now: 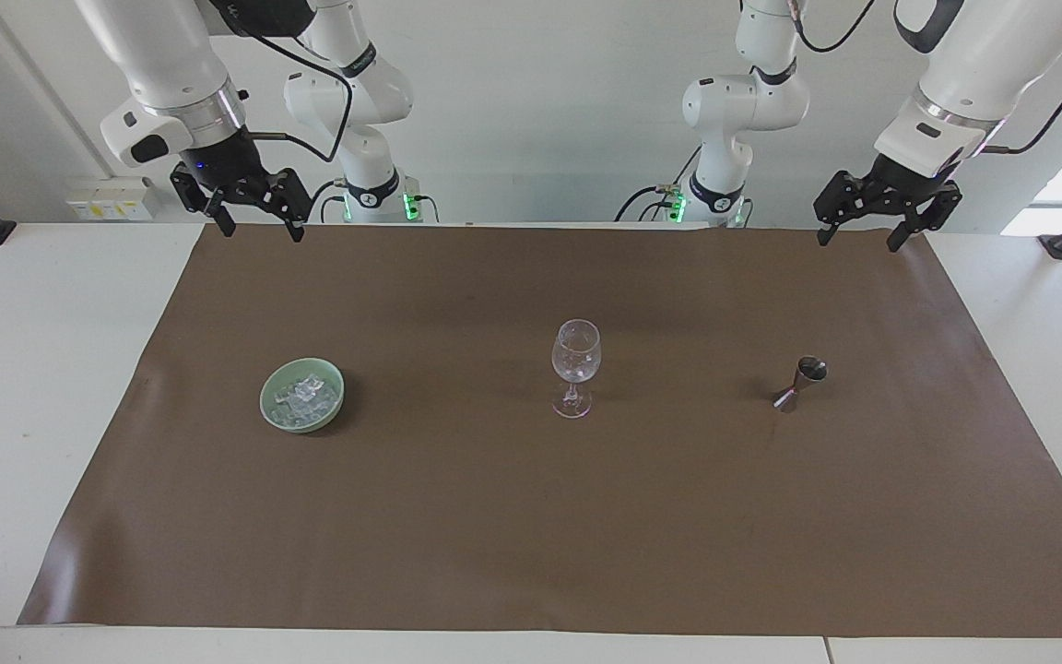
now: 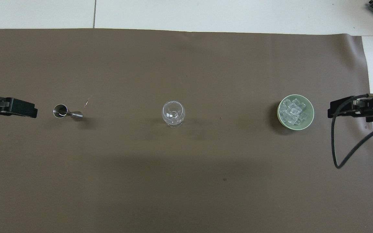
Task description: Pour wine and add ice with both arms
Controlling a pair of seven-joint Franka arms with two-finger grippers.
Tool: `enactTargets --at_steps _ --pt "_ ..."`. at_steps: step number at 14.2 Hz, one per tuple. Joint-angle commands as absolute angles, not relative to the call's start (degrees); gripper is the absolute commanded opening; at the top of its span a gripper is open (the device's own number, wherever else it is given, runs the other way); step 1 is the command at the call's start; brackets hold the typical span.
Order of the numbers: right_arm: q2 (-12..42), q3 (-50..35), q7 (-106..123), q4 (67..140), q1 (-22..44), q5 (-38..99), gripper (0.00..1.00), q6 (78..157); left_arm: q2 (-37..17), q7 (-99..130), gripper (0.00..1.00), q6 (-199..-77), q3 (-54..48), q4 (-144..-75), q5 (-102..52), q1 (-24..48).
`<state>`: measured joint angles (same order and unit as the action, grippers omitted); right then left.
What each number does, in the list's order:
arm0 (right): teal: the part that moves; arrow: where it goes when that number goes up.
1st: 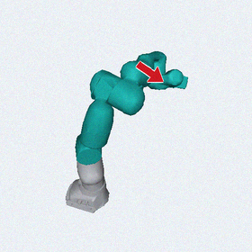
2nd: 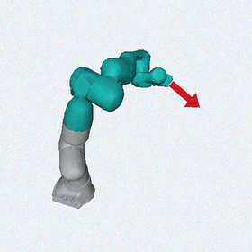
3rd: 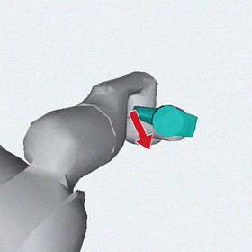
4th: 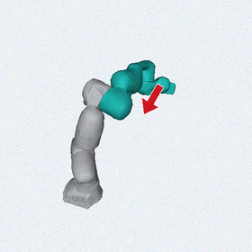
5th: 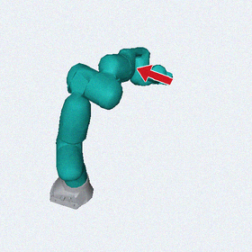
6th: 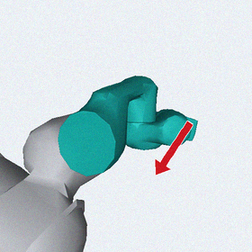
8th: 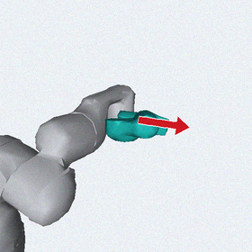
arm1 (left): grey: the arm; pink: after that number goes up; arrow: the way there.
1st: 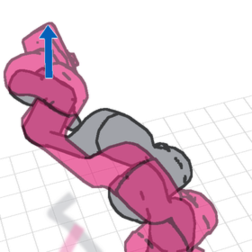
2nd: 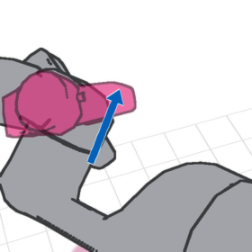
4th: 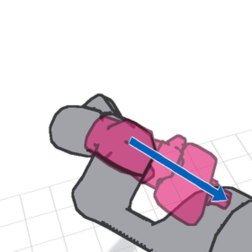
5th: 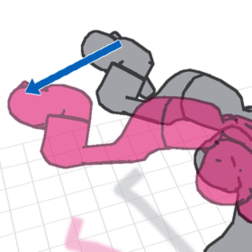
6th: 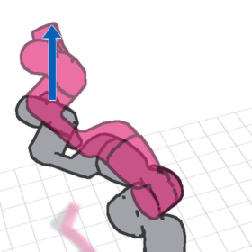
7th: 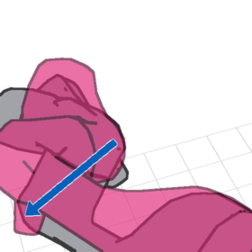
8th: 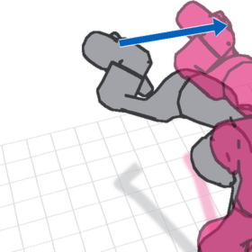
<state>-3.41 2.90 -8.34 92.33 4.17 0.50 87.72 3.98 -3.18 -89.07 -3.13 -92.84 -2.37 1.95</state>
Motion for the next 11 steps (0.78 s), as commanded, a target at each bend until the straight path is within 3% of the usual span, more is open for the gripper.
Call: enactTargets --at_steps 1,11 --pt "-3.96 2.64 -6.86 92.46 3.87 0.09 1.00 86.92 5.98 -3.26 1.00 -90.61 -2.55 -95.36 -1.67 2.46" --pt "-3.96 2.64 -6.85 92.46 3.87 0.09 1.00 86.92 5.36 -3.95 1.00 -91.23 -2.55 -93.96 -1.41 1.85"
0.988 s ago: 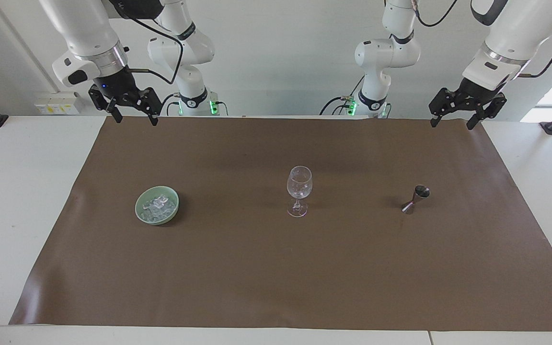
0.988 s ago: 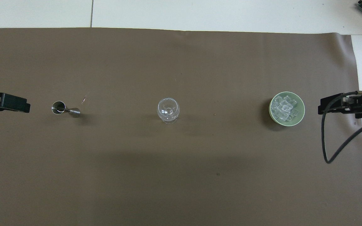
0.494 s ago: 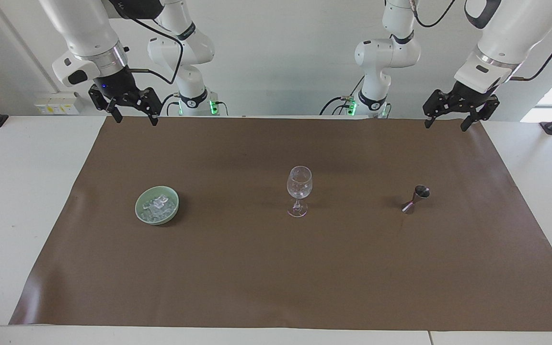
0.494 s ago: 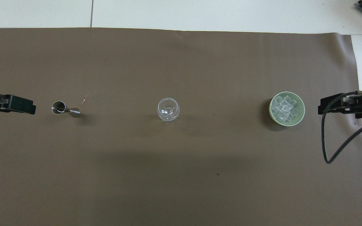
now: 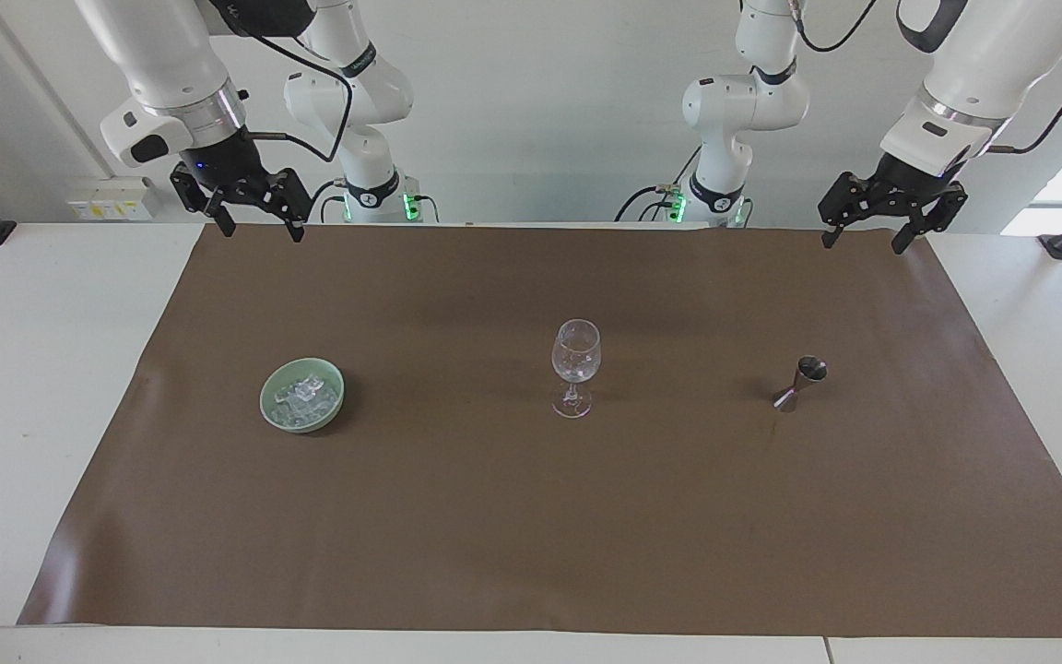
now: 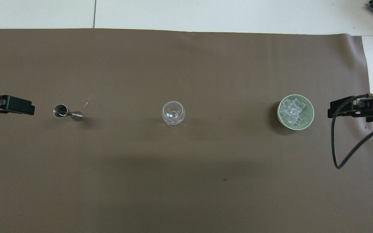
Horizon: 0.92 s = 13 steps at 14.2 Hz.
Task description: Pour wine and add ice with both arms
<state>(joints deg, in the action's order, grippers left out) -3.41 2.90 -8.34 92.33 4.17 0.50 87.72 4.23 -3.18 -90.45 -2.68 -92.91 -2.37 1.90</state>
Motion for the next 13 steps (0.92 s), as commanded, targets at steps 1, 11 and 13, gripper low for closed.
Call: enactTargets --at_steps 1,11,13 --pt "-3.96 2.64 -6.86 92.46 3.87 0.09 1.00 86.92 5.36 -4.04 1.00 -91.14 -2.55 -93.87 -1.41 1.85" --pt "-3.96 2.64 -6.77 92.46 3.87 0.09 1.00 86.92 5.62 -3.78 1.00 -89.83 -2.55 -94.13 -1.41 1.76" --pt "-3.96 2.64 -6.86 92.46 3.87 0.09 1.00 86.92 5.71 -3.95 1.00 -89.82 -2.46 -94.48 -1.32 1.85"
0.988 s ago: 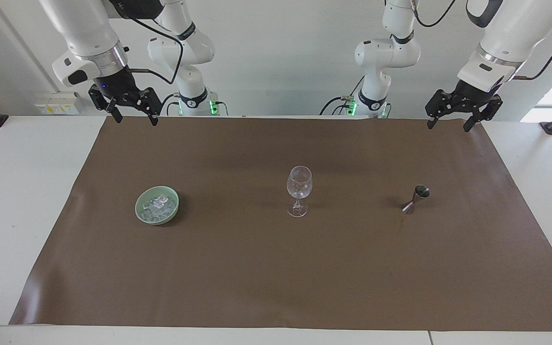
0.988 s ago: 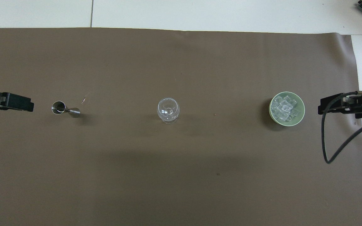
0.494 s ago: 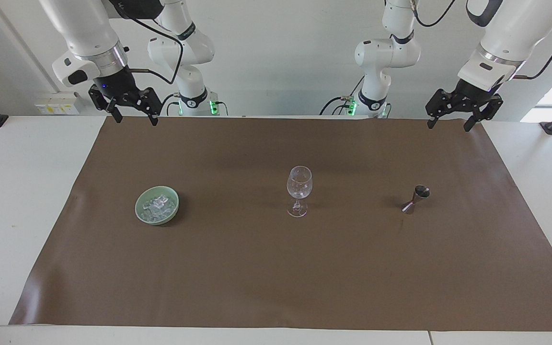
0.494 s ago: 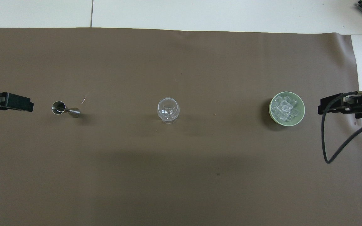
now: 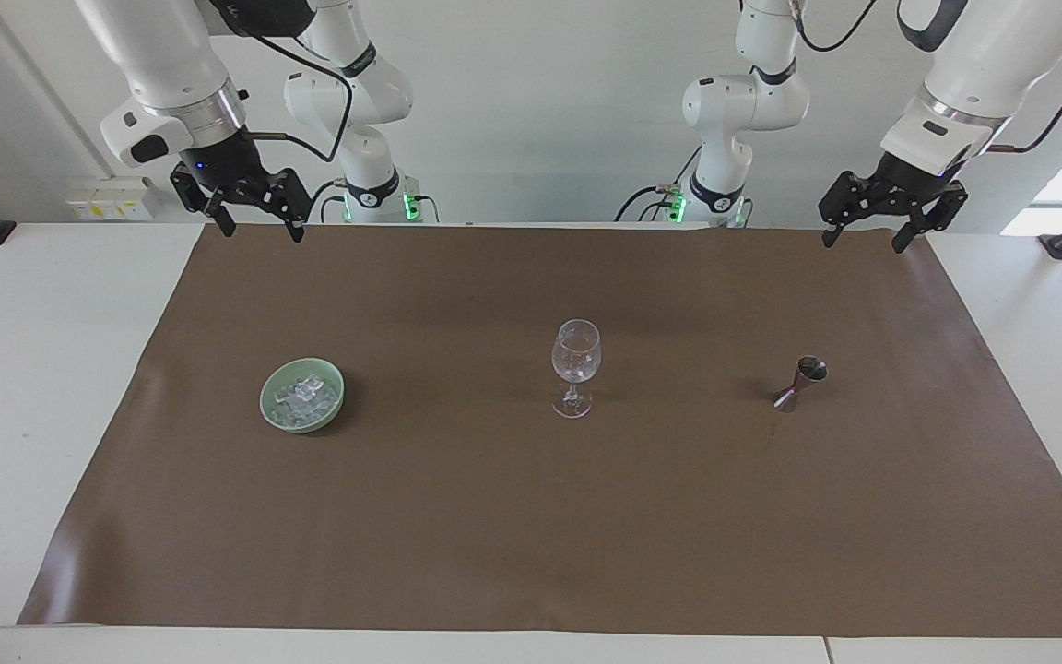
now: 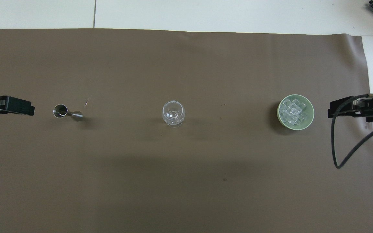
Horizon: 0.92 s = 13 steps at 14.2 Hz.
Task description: Pour wine and add ice with both arms
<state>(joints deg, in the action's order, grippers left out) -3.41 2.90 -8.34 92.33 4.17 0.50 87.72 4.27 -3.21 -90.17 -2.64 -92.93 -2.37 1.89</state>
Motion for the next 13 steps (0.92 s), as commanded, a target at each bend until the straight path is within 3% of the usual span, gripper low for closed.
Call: enactTargets --at_steps 1,13 --pt "-3.96 2.64 -6.77 92.46 3.87 0.09 1.00 86.92 5.71 -3.96 1.00 -89.82 -2.46 -94.48 -1.32 1.85" --pt "-3.96 2.64 -6.86 92.46 3.87 0.09 1.00 86.92 5.89 -3.96 1.00 -88.86 -2.46 -94.66 -1.32 1.93"
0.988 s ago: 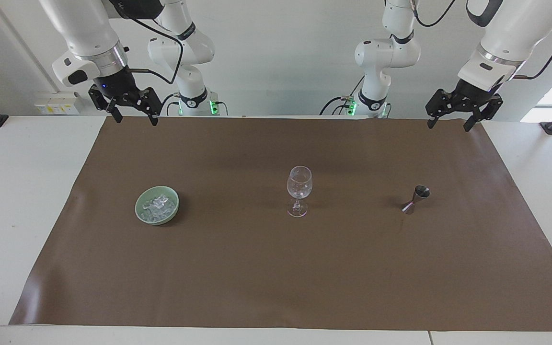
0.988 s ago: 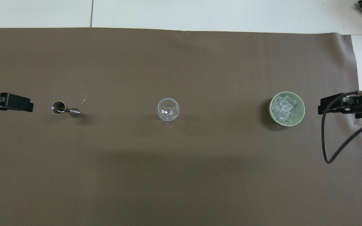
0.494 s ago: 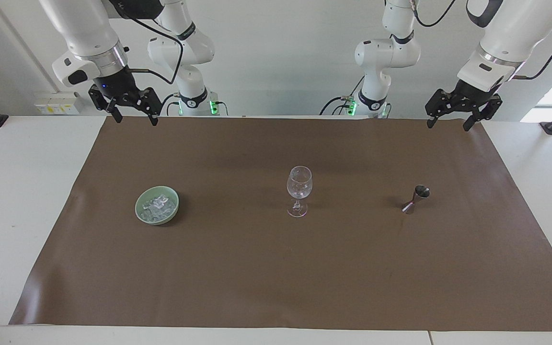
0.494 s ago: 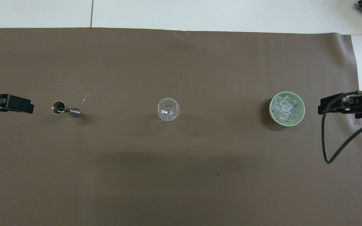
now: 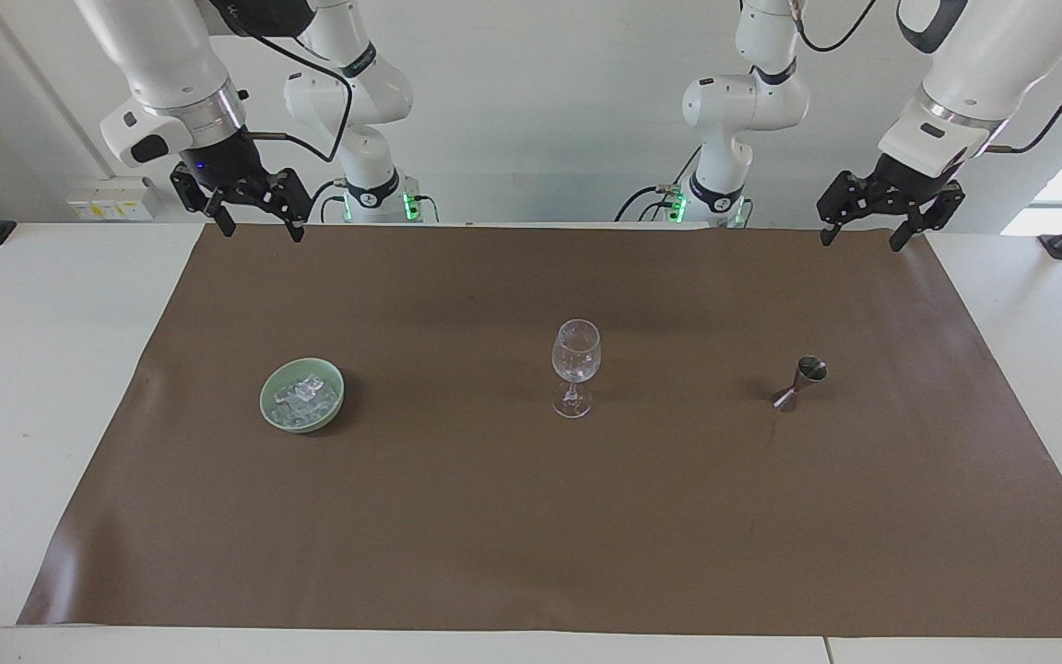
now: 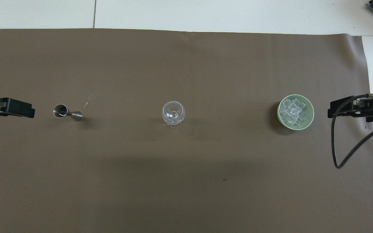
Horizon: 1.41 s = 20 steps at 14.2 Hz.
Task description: Pour wine and add ice with both arms
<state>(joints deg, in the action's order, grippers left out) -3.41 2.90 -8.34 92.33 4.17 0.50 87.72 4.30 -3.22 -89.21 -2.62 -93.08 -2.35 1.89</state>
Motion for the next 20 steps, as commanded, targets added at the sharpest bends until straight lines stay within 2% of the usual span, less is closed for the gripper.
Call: enactTargets --at_steps 1,16,20 --pt "-3.96 2.64 -6.86 92.46 3.87 0.09 1.00 86.92 5.89 -3.96 1.00 -88.77 -2.46 -94.66 -1.32 1.93" --pt "-3.96 2.64 -6.86 92.46 3.87 0.09 1.00 86.92 5.71 -4.13 1.00 -88.42 -2.37 -94.31 -1.32 1.67" --pt "-3.96 2.64 -6.86 92.46 3.87 0.09 1.00 86.92 3.70 -3.96 1.00 -84.39 -2.20 -89.23 -1.32 1.49"
